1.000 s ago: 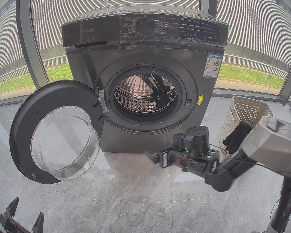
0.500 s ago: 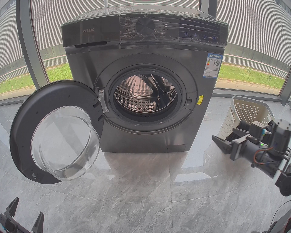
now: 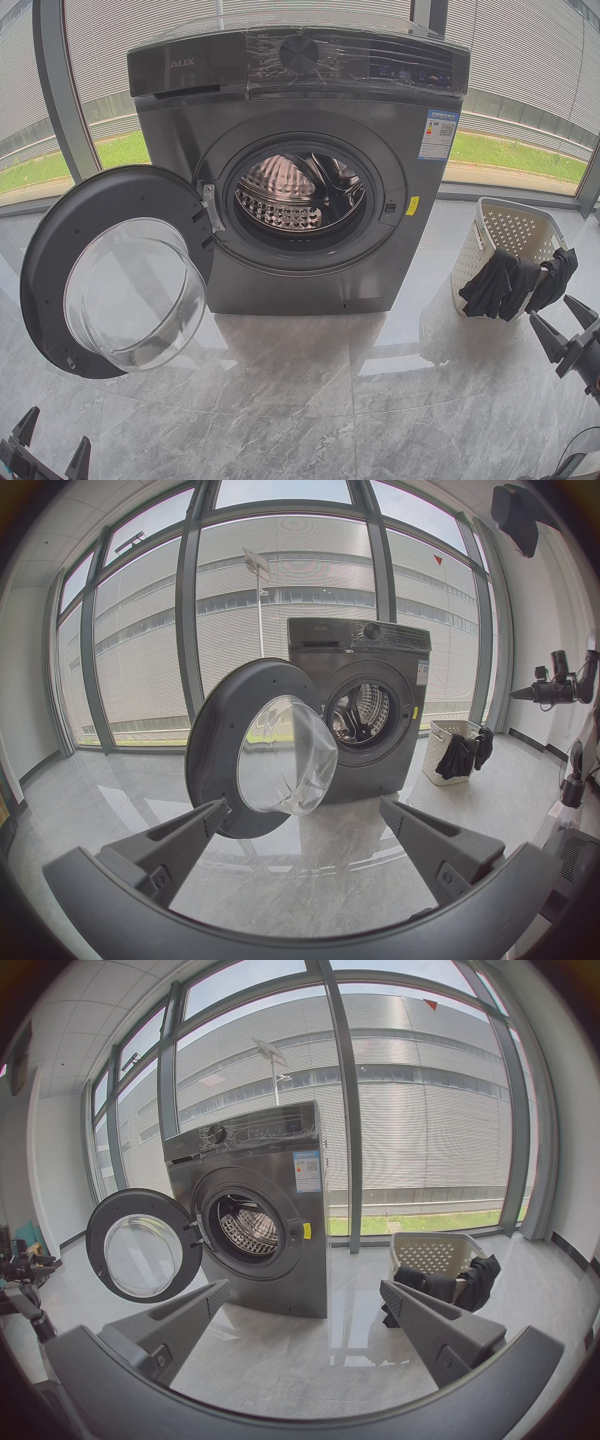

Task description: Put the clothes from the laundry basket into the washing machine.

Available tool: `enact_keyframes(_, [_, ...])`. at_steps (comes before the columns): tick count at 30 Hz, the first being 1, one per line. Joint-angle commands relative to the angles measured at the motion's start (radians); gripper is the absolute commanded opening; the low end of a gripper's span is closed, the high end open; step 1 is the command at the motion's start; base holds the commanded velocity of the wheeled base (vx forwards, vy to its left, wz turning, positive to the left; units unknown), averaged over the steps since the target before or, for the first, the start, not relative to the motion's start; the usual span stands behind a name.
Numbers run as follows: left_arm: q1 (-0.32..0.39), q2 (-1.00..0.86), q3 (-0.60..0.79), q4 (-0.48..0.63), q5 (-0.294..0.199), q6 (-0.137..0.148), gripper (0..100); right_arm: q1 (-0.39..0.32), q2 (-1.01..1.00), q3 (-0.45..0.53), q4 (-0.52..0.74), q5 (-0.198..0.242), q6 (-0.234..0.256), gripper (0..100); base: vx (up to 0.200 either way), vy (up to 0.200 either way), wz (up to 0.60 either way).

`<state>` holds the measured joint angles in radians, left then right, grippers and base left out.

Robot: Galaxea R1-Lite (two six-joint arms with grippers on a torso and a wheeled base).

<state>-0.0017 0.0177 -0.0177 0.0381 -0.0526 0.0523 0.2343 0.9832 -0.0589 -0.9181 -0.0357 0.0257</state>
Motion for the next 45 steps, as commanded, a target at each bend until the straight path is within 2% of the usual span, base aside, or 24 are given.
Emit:
enact_keyframes(1, [0.000, -0.018, 0.018, 0.000, -0.001, 0.000, 100, -0.073, -0.310, 0.059, 0.139, 0.004, -0.007, 100, 0.000, 0.000, 0.00])
enact_keyframes(3, [0.000, -0.018, 0.018, 0.000, -0.001, 0.001, 100, -0.081, -0.386, 0.059, 0.229, 0.010, -0.018, 100, 0.000, 0.000, 0.00])
enact_keyframes(4, [0.000, -0.018, 0.018, 0.000, -0.001, 0.000, 100, -0.092, -0.474, 0.059, 0.337, 0.014, -0.027, 100, 0.000, 0.000, 0.00])
enact_keyframes(5, [0.000, -0.018, 0.018, 0.000, -0.001, 0.000, 100, -0.092, -0.474, 0.059, 0.337, 0.014, -0.027, 100, 0.000, 0.000, 0.00])
enact_keyframes(6, [0.000, -0.018, 0.018, 0.000, -0.001, 0.000, 100, -0.110, -0.590, 0.059, 0.469, 0.019, -0.024, 100, 0.000, 0.000, 0.00])
enact_keyframes(8, [0.000, -0.018, 0.018, -0.001, -0.001, 0.001, 100, -0.125, -0.704, 0.059, 0.582, 0.030, -0.024, 100, 0.000, 0.000, 0.00])
enact_keyframes(13, [0.000, -0.018, 0.018, -0.001, -0.001, 0.001, 100, -0.150, -0.900, 0.059, 0.795, 0.050, -0.018, 100, 0.000, 0.000, 0.00])
enact_keyframes(16, [0.000, -0.018, 0.018, 0.000, -0.001, 0.001, 100, -0.162, -0.911, 0.059, 0.797, 0.050, -0.006, 100, 0.000, 0.000, 0.00])
enact_keyframes(18, [0.002, -0.018, 0.018, 0.000, -0.001, 0.001, 100, -0.207, -0.926, 0.059, 0.808, 0.059, -0.006, 100, 0.000, 0.000, 0.00])
enact_keyframes(21, [0.002, -0.018, 0.018, -0.001, -0.001, 0.001, 100, -0.237, -0.983, 0.059, 0.860, 0.109, -0.001, 100, 0.000, 0.000, 0.00])
enact_keyframes(26, [0.000, -0.018, 0.018, 0.000, -0.001, 0.001, 100, -0.237, -0.983, 0.059, 0.849, 0.085, 0.002, 100, 0.000, 0.000, 0.00])
enact_keyframes(28, [0.002, -0.018, 0.018, 0.000, -0.001, 0.000, 100, -0.237, -0.983, 0.059, 0.913, 0.013, -0.013, 100, 0.000, 0.000, 0.00])
enact_keyframes(29, [0.000, -0.018, 0.018, 0.000, -0.001, 0.001, 100, -0.237, -0.983, 0.059, 0.930, 0.005, -0.015, 100, 0.000, 0.000, 0.00])
enact_keyframes(32, [0.000, -0.018, 0.018, 0.000, 0.000, 0.001, 100, -0.234, -0.983, 0.059, 0.920, 0.027, -0.024, 100, 0.000, 0.000, 0.00])
enact_keyframes(37, [0.000, -0.018, 0.018, -0.001, -0.001, -0.002, 100, -0.236, -0.983, 0.059, 0.913, 0.025, -0.021, 100, 0.000, 0.000, 0.00])
enact_keyframes(45, [0.000, -0.018, 0.018, -0.001, -0.001, -0.003, 100, -0.236, -0.983, 0.059, 0.913, 0.027, -0.020, 100, 0.200, 0.000, 0.00])
